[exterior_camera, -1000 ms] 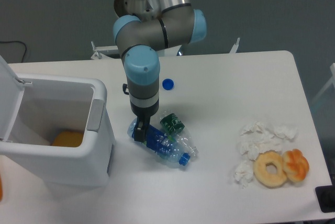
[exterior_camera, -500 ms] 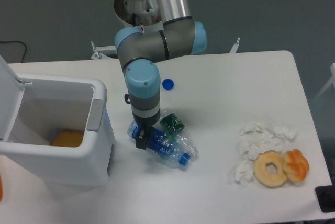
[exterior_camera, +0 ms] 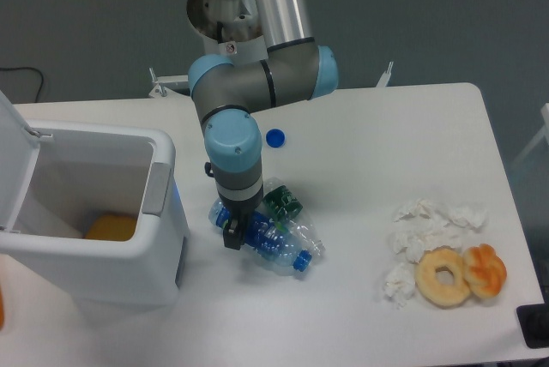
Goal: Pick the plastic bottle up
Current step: 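Close the gripper fingers around the clear bottle's middle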
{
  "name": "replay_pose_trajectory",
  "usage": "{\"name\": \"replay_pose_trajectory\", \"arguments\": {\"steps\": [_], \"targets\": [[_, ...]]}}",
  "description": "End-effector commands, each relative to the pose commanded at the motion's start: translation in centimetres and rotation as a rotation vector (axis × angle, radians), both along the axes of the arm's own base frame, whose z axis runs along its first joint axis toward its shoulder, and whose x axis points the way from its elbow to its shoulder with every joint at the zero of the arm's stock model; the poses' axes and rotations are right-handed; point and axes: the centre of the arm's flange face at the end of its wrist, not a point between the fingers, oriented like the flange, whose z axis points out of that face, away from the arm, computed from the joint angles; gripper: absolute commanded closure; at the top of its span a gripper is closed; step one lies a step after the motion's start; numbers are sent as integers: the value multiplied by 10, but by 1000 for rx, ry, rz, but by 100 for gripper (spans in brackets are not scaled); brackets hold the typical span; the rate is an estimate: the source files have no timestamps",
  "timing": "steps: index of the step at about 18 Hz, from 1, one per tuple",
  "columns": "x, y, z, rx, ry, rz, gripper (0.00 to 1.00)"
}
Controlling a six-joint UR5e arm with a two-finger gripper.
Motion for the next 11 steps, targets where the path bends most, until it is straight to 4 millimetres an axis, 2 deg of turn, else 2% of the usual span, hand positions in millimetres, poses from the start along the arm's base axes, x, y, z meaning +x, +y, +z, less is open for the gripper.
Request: {"name": "replay_pose_trajectory", "arguments": {"steps": [8, 11], "targets": [[-3, -1, -7, -27, 15, 0, 0], [-3, -1, -9, -30, 13, 6, 4]]}}
